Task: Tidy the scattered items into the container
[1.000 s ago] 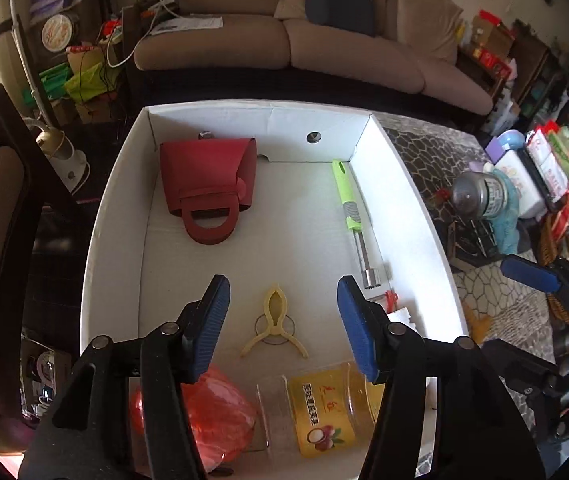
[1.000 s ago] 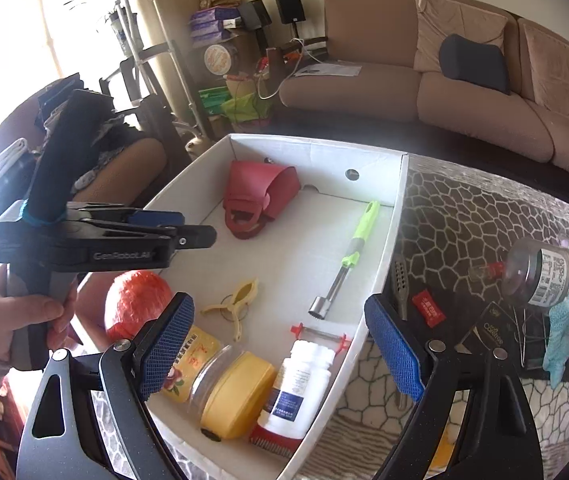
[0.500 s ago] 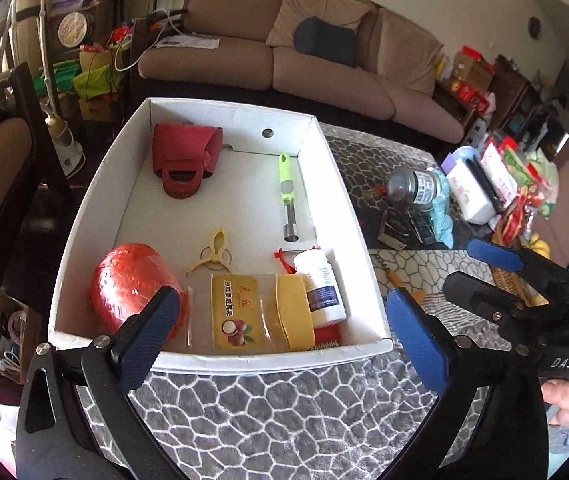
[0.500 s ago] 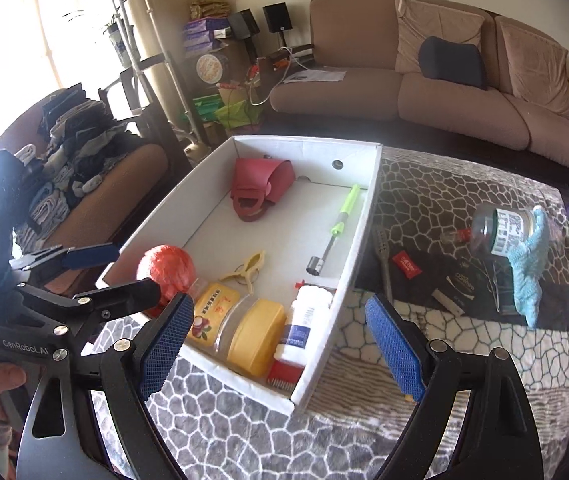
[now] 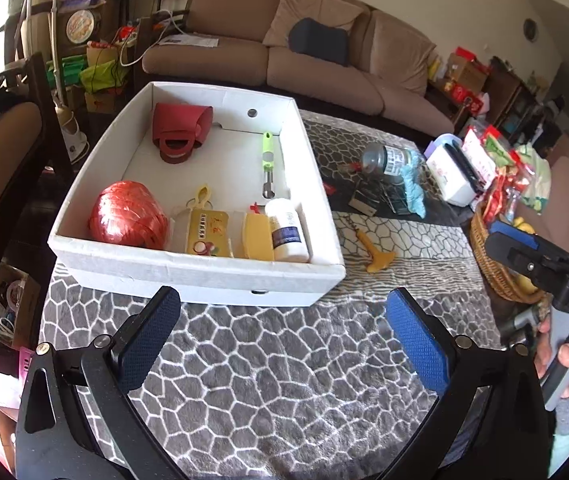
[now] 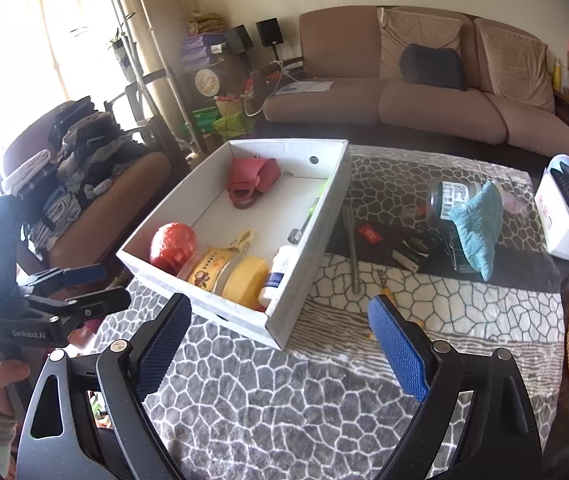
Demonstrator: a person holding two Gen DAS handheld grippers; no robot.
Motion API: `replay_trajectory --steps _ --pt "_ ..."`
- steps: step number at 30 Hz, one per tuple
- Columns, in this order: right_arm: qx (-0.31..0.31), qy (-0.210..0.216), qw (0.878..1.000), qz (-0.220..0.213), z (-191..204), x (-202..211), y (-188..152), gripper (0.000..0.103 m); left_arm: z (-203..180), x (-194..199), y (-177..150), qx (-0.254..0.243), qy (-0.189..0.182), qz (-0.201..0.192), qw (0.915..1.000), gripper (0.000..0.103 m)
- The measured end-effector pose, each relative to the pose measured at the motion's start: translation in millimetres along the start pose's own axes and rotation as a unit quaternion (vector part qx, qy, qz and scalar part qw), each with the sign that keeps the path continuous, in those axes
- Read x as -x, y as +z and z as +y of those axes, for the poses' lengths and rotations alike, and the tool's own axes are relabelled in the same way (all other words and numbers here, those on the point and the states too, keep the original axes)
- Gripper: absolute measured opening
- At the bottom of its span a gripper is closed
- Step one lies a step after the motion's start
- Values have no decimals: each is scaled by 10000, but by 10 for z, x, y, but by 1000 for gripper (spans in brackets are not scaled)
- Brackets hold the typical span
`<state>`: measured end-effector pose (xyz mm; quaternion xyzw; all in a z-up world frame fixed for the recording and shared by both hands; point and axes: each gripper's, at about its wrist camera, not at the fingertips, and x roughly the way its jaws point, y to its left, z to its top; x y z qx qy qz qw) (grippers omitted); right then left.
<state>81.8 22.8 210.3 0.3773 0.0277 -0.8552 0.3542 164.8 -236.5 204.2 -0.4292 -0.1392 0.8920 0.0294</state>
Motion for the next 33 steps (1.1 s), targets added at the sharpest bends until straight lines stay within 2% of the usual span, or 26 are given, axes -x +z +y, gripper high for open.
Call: replay_trajectory --steps 5,10,14,19,22,26,29,33 --pt "-349 -243 9991 -9 -427 140 -216 94 -452 -243 -212 -237 -415 181 9987 103" --pt "-648 -465 9968 75 -847 103 -446 94 -921 -595 -374 -606 -657 278 9956 103" --pt "-1014 -524 9934 87 -1175 19 -577 94 -1230 -931 -463 -886 -709 371 9928 103" --pt "-1405 -541 9886 91 -1530 -122 -638 94 -1541 -1374 -520 -1358 -546 544 9877 103" --pt "-1601 -549 9855 132 -1706 -218 -642 94 -1647 -1650 -504 -1583 -266 641 9849 103" --pt "-1770 -533 9825 205 -1873 -353 -662 93 -1644 -2001 -407 -1467 -244 824 9854 103" --pt "-1744 -540 9828 291 -1935 -443 -671 92 -1607 -2181 -339 -1339 -193 812 9875 102" --pt "-1394 -993 9848 283 -2021 -553 -678 92 -1523 -2333 -371 -1106 -52 609 9920 102"
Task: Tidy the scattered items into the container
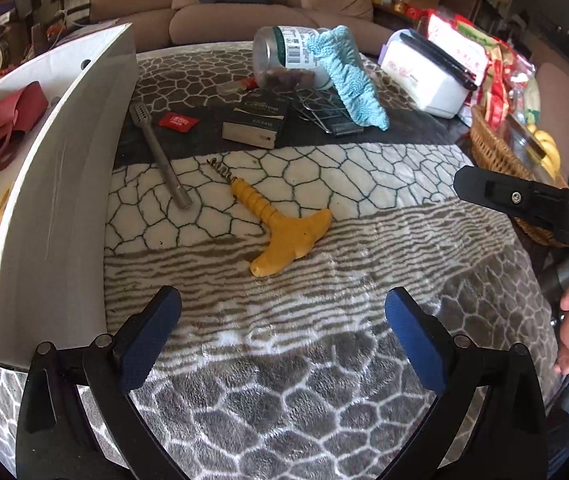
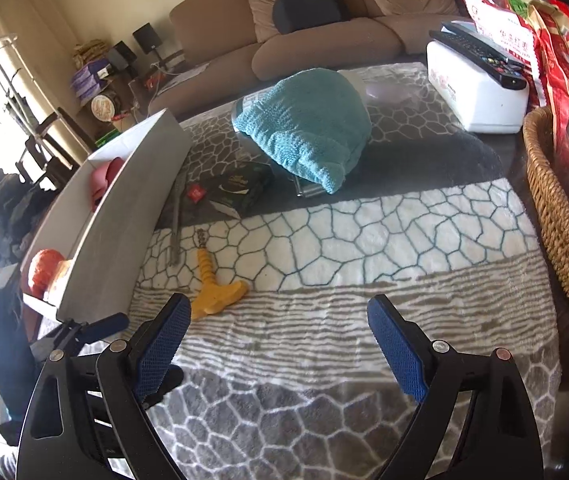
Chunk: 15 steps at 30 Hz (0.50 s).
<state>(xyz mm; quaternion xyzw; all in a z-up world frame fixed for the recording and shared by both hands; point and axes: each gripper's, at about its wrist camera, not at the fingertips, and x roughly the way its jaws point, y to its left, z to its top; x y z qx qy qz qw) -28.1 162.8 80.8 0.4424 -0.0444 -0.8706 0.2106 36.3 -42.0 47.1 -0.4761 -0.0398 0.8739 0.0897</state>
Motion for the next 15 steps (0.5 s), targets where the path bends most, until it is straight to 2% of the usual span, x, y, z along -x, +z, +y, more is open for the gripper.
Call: replay_trajectory --steps 3,6,12,15 --pt "129 -491 9987 -16 -125 -127 -19 93 -3 -138 -38 135 236 74 9996 102" --pt "97 -834 9965 43 -287 -228 -69 93 26 -221 -69 420 138 98 9990 102" --pt "142 -1037 9945 -20 -445 -231 -223 93 -63 -287 -49 414 168 21 9990 102" --pt "46 -981 9951 65 -461 -276 -323 94 -102 -341 -77 358 258 54 9990 102"
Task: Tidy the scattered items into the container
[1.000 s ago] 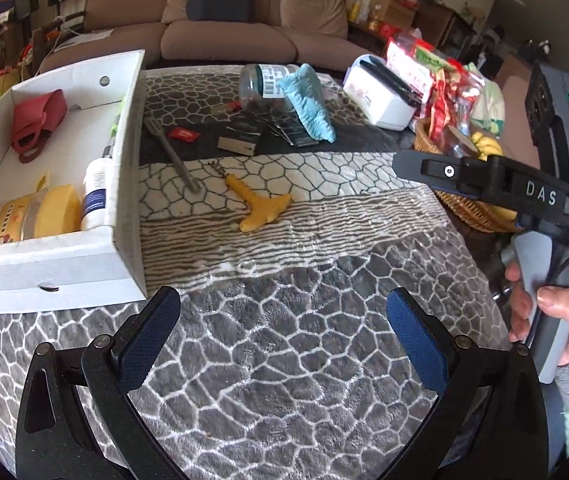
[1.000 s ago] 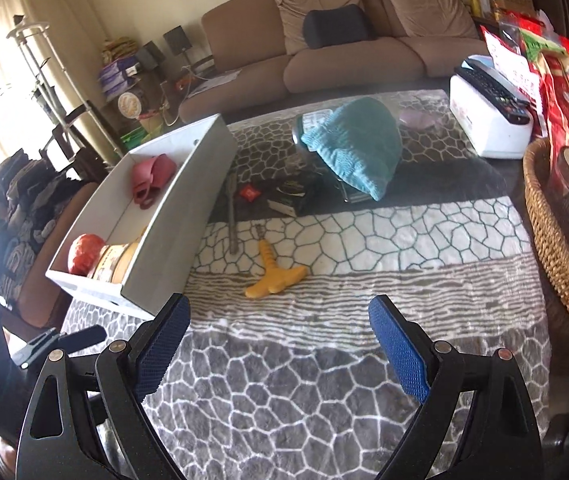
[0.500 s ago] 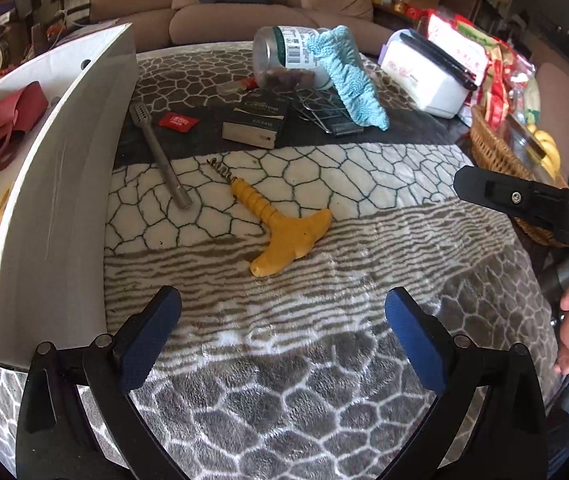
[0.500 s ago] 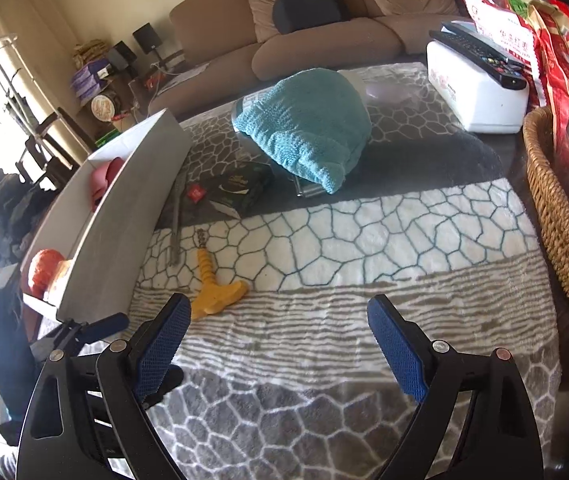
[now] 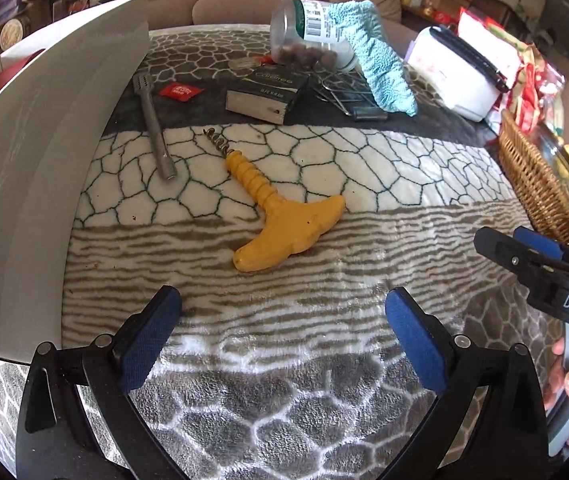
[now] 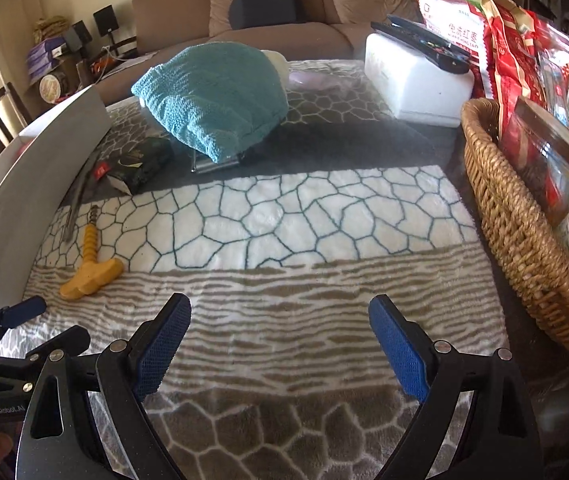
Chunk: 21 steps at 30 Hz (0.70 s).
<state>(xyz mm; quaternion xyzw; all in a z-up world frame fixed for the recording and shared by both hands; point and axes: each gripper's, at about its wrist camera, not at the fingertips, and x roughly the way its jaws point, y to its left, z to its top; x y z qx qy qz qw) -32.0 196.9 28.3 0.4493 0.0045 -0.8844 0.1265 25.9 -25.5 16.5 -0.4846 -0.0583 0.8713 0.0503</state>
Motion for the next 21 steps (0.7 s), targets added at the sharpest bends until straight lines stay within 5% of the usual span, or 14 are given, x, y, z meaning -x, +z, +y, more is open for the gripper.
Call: replay_trajectory --steps 11,21 --pt "261 -238 9991 220 115 -180 -158 97 -171 -86 -46 -253 598 -76 9979 103" --pt "425 -348 9985 23 147 -194 -207 102 -170 -95 -42 -81 660 -186 9976 103"
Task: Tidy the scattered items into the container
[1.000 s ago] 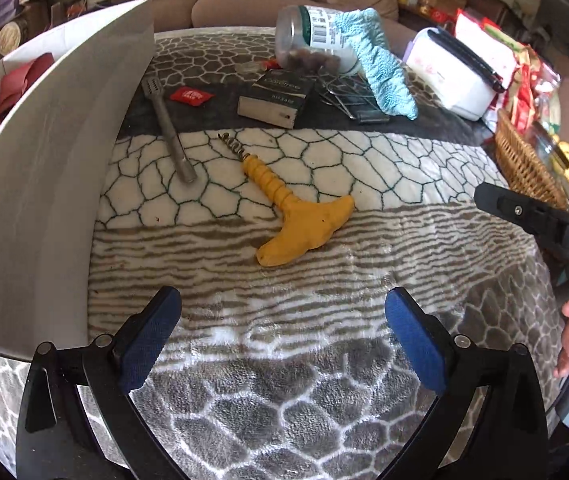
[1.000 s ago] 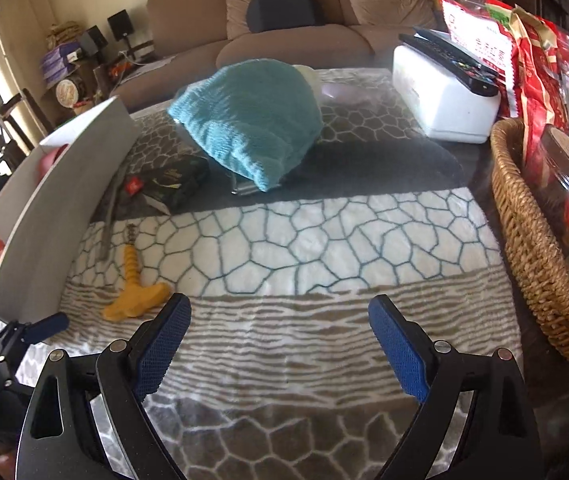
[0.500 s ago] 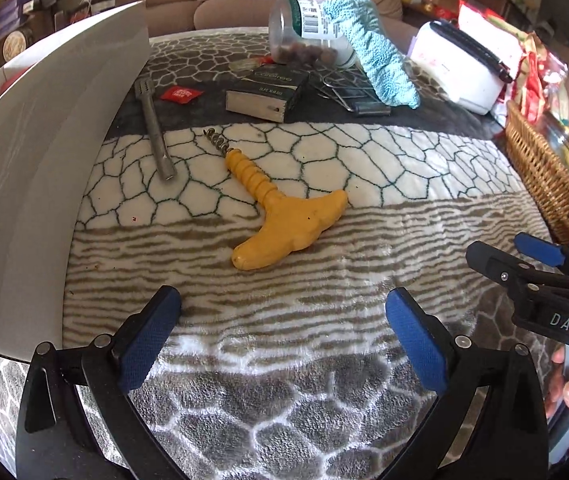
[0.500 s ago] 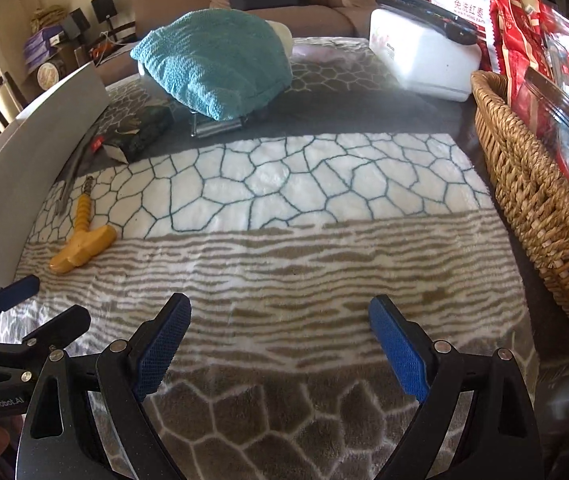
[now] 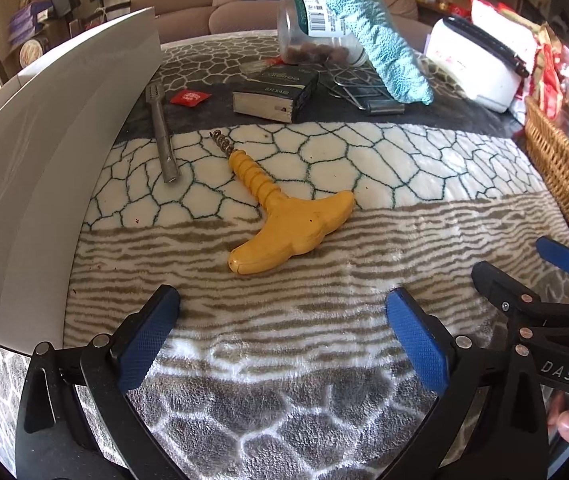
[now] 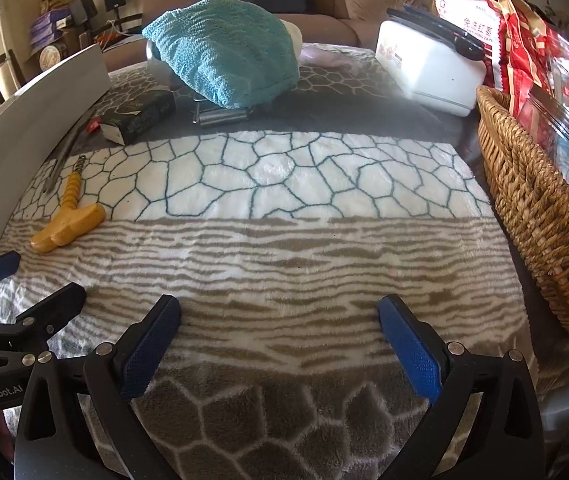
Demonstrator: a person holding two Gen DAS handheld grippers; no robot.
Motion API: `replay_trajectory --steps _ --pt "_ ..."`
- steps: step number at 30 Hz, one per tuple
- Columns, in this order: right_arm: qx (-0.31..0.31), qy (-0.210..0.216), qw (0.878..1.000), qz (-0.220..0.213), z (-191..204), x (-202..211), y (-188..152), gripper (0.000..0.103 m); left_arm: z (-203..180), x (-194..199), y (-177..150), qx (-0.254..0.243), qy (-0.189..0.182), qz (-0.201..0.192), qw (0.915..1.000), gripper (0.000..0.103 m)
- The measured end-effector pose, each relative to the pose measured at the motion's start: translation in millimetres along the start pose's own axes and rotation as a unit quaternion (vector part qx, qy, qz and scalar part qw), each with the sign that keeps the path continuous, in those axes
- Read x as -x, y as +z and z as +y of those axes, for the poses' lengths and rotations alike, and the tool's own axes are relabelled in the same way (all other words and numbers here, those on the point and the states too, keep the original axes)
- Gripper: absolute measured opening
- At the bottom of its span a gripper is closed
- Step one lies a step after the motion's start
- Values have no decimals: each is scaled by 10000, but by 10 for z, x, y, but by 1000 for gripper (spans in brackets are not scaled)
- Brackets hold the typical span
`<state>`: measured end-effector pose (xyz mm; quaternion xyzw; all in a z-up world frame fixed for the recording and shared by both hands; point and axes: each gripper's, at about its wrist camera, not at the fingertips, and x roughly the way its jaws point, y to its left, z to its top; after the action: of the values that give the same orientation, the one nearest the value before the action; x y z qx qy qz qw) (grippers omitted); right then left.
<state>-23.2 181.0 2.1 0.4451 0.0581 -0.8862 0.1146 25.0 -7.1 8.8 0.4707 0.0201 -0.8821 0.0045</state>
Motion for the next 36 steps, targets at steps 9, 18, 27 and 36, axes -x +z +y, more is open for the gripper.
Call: replay_trajectory --steps 9,18,27,36 --pt "-21 -64 10000 11 -1 -4 -2 103 -2 2 -12 121 141 -29 9998 103" --pt "-33 -26 10000 4 -8 1 -10 103 -4 2 -18 281 305 -64 9991 103" --pt "-34 -28 10000 3 -6 2 -15 103 -6 -1 -19 280 308 -63 9991 103" --pt "-34 -28 10000 3 -5 0 -15 103 -6 -2 -20 280 306 -64 9991 103"
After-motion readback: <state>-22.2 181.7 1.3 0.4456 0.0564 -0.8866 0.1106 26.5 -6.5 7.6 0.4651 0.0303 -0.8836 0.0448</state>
